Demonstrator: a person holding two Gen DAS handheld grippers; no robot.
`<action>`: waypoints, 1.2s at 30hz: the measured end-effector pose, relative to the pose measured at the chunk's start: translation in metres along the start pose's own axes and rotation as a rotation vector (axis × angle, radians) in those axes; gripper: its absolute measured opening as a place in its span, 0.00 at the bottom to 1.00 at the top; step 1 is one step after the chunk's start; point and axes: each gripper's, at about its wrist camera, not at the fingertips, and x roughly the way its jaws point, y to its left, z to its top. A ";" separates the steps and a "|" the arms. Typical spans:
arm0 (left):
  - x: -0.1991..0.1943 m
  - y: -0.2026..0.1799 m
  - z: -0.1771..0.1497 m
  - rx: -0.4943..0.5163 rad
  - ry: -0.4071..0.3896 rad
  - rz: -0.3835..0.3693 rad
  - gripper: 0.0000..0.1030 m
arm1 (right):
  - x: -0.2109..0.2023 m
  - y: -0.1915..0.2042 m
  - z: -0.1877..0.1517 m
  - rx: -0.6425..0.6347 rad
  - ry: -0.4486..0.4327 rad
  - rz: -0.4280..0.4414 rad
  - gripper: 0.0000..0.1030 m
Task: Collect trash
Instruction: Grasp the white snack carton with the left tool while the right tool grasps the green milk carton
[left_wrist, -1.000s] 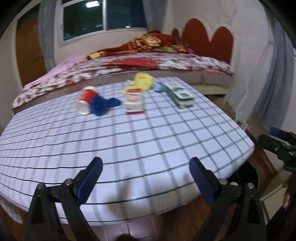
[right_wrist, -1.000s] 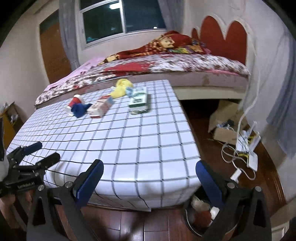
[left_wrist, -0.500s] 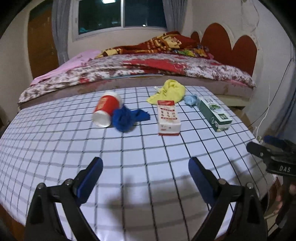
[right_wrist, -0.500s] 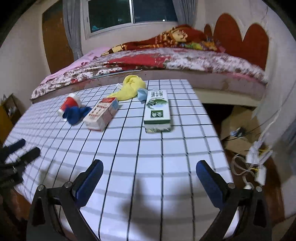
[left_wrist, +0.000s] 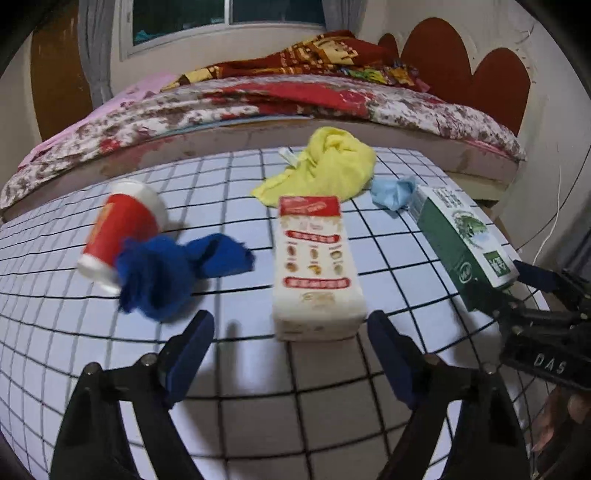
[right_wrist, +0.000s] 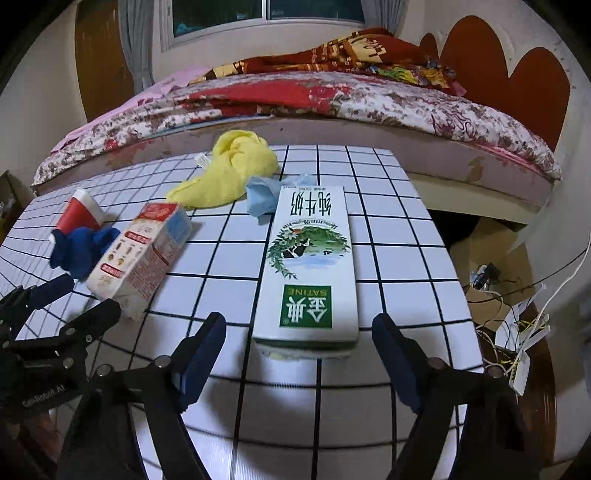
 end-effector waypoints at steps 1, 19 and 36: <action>0.004 -0.003 0.002 0.003 0.007 -0.002 0.83 | 0.004 0.000 0.000 0.001 0.008 0.002 0.80; -0.040 0.000 -0.012 0.043 -0.065 -0.051 0.49 | -0.045 -0.008 -0.029 0.000 -0.086 0.032 0.54; -0.147 -0.042 -0.058 0.136 -0.199 -0.100 0.49 | -0.193 -0.038 -0.099 0.026 -0.271 0.014 0.54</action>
